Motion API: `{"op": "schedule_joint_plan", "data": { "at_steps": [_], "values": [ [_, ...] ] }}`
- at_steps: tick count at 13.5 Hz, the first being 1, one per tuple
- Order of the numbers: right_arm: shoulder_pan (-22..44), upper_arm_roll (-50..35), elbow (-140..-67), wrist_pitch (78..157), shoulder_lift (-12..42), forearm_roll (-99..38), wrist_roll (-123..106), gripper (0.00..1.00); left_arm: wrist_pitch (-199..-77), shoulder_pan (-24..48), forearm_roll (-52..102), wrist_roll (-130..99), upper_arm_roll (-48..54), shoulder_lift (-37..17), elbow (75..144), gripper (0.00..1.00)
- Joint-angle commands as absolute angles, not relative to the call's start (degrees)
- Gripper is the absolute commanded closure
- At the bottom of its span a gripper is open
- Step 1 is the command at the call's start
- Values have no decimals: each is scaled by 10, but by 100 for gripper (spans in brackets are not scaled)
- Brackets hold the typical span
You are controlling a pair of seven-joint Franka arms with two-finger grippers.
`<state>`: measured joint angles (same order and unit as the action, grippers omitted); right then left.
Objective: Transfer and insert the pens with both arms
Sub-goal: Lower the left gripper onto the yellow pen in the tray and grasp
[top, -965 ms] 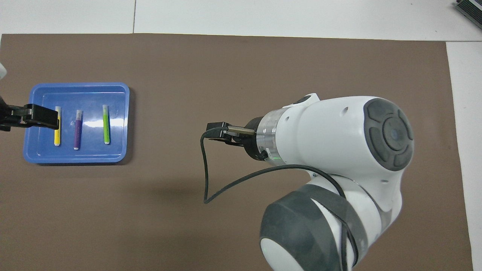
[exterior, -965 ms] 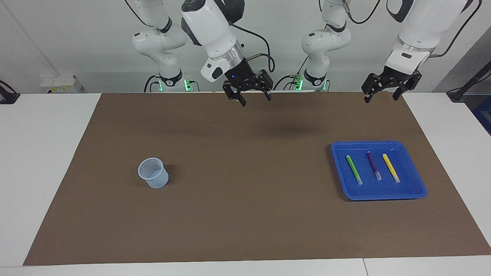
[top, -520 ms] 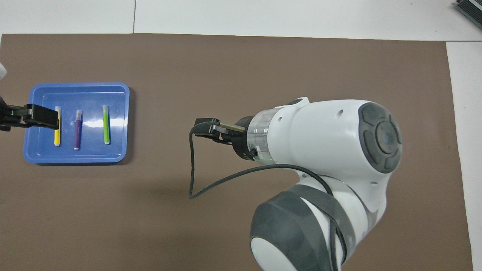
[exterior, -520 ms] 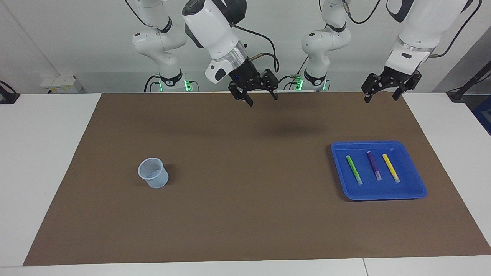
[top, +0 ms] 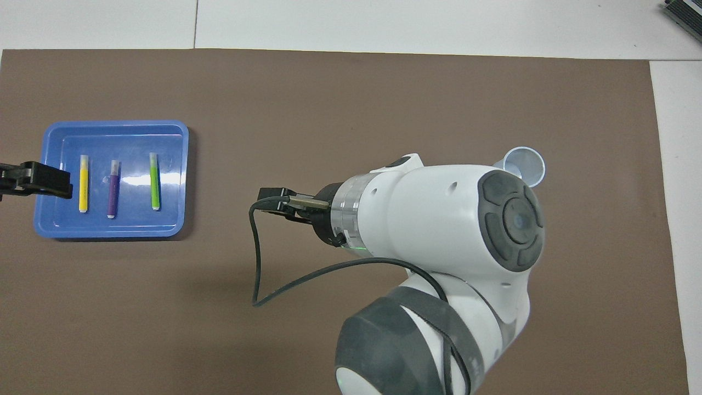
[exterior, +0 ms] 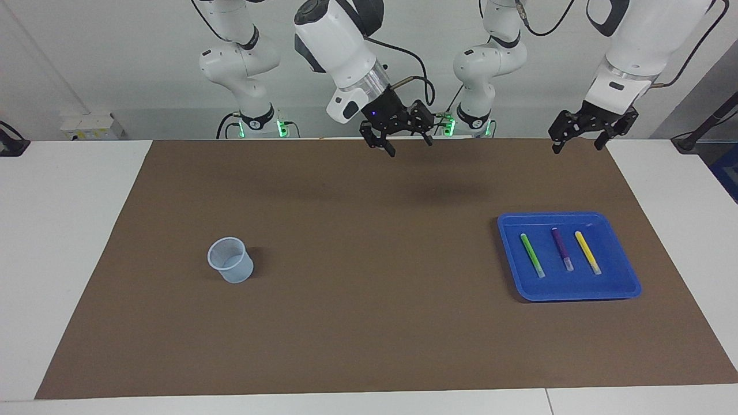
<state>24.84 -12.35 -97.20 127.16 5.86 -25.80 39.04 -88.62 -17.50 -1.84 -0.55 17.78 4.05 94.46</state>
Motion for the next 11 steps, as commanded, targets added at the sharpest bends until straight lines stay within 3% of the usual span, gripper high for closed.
{"op": "schedule_joint_plan", "data": {
  "at_steps": [1,6,11],
  "values": [
    [247,-126,-976,1282,57,-270,398,0,-929,-237,37,18,175,98,1037,0],
    [247,-126,-977,1283,58,-270,397,0,-1024,-258,51,21,173,93,1087,0],
    [248,-126,-976,1284,60,-270,397,0,-1125,-280,50,88,171,14,1092,0]
  ]
}}
